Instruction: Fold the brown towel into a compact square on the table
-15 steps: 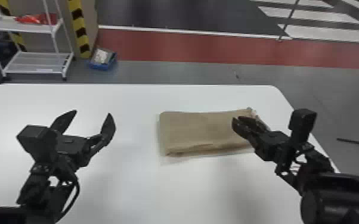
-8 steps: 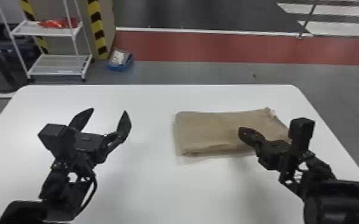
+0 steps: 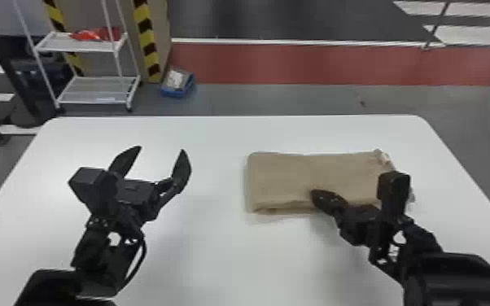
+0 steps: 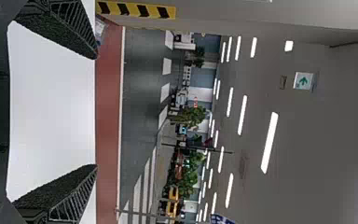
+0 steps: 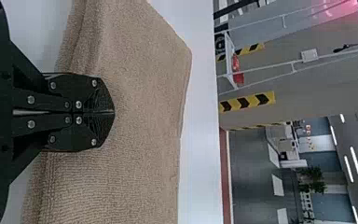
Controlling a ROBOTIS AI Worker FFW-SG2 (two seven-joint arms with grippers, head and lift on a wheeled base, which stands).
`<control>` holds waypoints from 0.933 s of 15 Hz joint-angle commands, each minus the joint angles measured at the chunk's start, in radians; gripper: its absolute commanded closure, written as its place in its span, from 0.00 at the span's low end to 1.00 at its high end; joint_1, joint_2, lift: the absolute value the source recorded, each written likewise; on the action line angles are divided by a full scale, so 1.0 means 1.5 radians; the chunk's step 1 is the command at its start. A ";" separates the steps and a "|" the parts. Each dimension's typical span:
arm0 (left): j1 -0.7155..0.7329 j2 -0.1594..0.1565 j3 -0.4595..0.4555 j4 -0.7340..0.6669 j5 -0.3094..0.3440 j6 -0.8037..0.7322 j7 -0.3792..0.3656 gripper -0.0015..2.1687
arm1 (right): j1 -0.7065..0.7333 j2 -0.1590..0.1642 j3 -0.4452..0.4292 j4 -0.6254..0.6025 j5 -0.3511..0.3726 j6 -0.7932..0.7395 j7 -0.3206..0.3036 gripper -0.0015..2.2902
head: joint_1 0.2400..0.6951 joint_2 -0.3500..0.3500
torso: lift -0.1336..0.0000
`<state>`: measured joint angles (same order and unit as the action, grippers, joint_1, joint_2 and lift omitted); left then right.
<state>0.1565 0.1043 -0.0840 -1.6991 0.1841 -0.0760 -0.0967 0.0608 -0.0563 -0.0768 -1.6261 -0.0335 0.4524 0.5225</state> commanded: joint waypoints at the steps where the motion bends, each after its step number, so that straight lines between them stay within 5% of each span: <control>1: 0.001 0.000 0.002 0.000 0.001 -0.001 -0.001 0.02 | -0.002 0.013 0.028 0.000 0.001 0.013 -0.004 0.85 | 1.00 0.49 | 0.08; 8: 0.000 0.000 0.007 0.001 0.003 -0.005 -0.004 0.02 | -0.011 0.038 0.129 0.000 -0.002 0.019 -0.050 0.85 | 1.00 0.64 | 0.08; 14: 0.001 0.000 0.013 0.004 0.009 -0.005 -0.007 0.02 | -0.012 0.038 0.176 -0.014 -0.011 0.019 -0.067 0.85 | 1.00 0.72 | 0.08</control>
<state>0.1580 0.1043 -0.0661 -1.6952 0.1978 -0.0835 -0.1074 0.0417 0.0000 0.1735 -1.6378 -0.0466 0.4811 0.4242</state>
